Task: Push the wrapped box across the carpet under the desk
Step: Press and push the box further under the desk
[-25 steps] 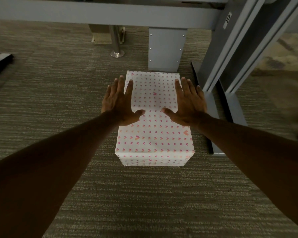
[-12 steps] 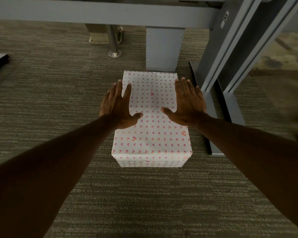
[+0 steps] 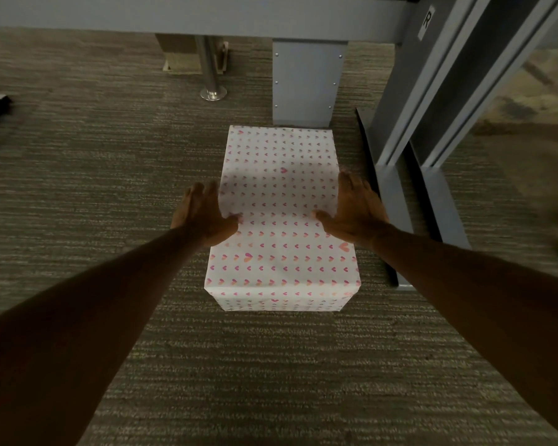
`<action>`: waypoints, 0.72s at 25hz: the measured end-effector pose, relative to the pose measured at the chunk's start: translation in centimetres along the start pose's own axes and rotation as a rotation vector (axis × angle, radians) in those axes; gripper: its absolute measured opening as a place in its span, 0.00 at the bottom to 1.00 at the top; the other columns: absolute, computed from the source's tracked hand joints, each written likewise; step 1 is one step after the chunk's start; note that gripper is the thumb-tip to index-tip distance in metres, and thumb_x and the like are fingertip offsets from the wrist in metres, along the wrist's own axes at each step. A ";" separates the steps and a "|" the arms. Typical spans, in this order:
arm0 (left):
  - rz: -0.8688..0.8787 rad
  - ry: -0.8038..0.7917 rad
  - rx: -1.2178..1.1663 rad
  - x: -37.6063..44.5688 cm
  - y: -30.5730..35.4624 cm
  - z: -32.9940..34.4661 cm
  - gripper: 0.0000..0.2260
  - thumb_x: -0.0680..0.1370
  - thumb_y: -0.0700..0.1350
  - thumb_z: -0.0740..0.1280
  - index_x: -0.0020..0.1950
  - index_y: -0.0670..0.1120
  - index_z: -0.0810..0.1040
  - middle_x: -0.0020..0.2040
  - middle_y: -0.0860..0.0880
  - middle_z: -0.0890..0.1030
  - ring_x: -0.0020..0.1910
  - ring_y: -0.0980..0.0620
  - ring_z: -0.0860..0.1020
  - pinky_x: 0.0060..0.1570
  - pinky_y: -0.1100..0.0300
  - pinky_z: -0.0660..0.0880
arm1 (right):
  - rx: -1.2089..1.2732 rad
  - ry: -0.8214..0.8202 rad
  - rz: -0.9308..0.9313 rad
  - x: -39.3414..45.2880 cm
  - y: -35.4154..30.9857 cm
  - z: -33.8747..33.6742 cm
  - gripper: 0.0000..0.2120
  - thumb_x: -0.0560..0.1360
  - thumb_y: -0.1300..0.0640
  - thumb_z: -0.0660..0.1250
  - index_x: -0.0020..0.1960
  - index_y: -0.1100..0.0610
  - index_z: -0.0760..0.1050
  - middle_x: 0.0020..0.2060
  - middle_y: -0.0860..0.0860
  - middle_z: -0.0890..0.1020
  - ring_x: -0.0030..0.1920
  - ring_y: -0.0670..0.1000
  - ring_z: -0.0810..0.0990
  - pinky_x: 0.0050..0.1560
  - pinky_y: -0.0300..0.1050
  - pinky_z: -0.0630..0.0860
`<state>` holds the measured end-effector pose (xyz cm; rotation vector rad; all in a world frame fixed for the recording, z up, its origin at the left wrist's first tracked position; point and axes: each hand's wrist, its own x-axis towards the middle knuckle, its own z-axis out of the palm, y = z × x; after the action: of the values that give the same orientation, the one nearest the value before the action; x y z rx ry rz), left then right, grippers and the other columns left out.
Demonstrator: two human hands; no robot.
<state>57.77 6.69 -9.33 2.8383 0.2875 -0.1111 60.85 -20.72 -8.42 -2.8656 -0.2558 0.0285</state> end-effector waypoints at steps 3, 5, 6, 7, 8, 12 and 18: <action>-0.116 -0.025 -0.188 0.1 0.0 0.6 0.28 0.76 0.52 0.66 0.74 0.44 0.65 0.72 0.39 0.69 0.66 0.37 0.72 0.52 0.47 0.78 | 0.164 -0.040 0.124 -0.1 0.8 0.8 0.34 0.73 0.41 0.72 0.71 0.60 0.68 0.67 0.59 0.76 0.68 0.61 0.75 0.58 0.50 0.76; -0.165 -0.019 -0.301 0.1 0.4 0.9 0.22 0.78 0.47 0.64 0.72 0.44 0.69 0.68 0.40 0.75 0.53 0.45 0.77 0.33 0.61 0.75 | 0.317 -0.082 0.197 -0.2 1.1 1.3 0.29 0.75 0.42 0.72 0.67 0.60 0.74 0.62 0.58 0.80 0.63 0.59 0.80 0.47 0.41 0.77; -0.201 -0.018 -0.354 0.1 0.6 1.0 0.20 0.79 0.46 0.64 0.71 0.45 0.71 0.66 0.40 0.77 0.48 0.48 0.77 0.28 0.65 0.70 | 0.395 -0.091 0.231 -0.2 1.2 1.4 0.28 0.75 0.42 0.72 0.67 0.59 0.75 0.61 0.57 0.81 0.62 0.58 0.81 0.45 0.40 0.78; -0.248 -0.016 -0.422 0.2 0.7 1.0 0.19 0.79 0.46 0.64 0.70 0.46 0.72 0.65 0.41 0.78 0.46 0.49 0.76 0.25 0.66 0.67 | 0.462 -0.095 0.267 -0.2 1.3 1.5 0.28 0.74 0.43 0.73 0.67 0.59 0.75 0.61 0.57 0.82 0.60 0.58 0.82 0.47 0.43 0.81; -0.295 -0.019 -0.501 0.2 0.8 0.9 0.18 0.79 0.45 0.66 0.68 0.46 0.73 0.64 0.41 0.78 0.47 0.49 0.77 0.25 0.65 0.68 | 0.514 -0.098 0.301 -0.1 1.4 1.5 0.29 0.74 0.43 0.73 0.67 0.59 0.76 0.61 0.57 0.82 0.58 0.57 0.83 0.50 0.47 0.83; -0.410 -0.025 -0.687 0.1 1.1 0.5 0.16 0.77 0.44 0.69 0.64 0.46 0.75 0.62 0.42 0.78 0.53 0.45 0.79 0.36 0.57 0.76 | 0.632 -0.134 0.375 0.3 1.9 1.4 0.27 0.72 0.45 0.75 0.65 0.60 0.78 0.58 0.57 0.84 0.54 0.56 0.85 0.52 0.51 0.84; -0.458 -0.041 -0.744 0.0 2.1 0.5 0.14 0.77 0.44 0.69 0.62 0.46 0.75 0.60 0.42 0.79 0.55 0.43 0.80 0.44 0.52 0.79 | 0.689 -0.128 0.433 1.2 2.6 0.9 0.26 0.70 0.47 0.78 0.63 0.59 0.79 0.58 0.56 0.84 0.52 0.54 0.85 0.46 0.46 0.84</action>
<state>58.19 4.55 -9.19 1.9956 0.7801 -0.1225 62.43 -22.72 -9.95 -2.1787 0.3029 0.3168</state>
